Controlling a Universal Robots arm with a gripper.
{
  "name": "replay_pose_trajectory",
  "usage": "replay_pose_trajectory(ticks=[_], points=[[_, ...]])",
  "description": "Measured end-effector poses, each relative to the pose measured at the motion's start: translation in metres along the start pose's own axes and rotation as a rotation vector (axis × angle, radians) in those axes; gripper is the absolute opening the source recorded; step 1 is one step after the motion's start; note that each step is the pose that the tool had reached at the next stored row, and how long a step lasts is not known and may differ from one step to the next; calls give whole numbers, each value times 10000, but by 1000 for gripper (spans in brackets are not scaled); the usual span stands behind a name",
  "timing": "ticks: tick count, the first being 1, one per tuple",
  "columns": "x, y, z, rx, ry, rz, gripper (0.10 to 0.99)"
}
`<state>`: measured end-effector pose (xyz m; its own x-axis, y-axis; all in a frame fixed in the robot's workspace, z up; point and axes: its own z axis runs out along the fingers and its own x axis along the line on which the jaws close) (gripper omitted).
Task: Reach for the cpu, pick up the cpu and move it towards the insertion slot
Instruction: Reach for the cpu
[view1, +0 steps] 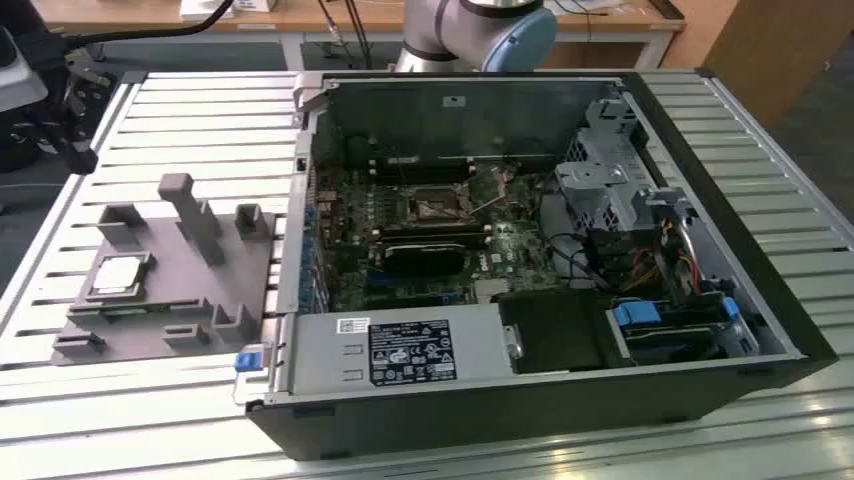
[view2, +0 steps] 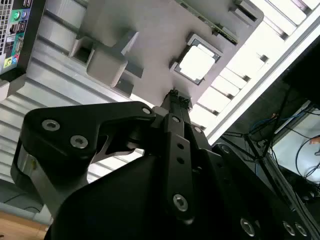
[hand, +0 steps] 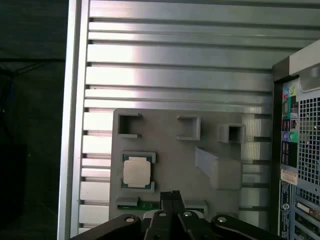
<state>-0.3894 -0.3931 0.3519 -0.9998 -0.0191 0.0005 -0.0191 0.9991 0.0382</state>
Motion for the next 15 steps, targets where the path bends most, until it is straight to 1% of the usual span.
replay_pose_trajectory(ticks=[7,8,10,12,15], points=[[1,0,0,0,0,0,106],[14,1,0,1,1,2,106],[66,1,0,1,1,1,106],[153,-1,2,1,1,0,106],[238,-6,10,1,1,0,106]])
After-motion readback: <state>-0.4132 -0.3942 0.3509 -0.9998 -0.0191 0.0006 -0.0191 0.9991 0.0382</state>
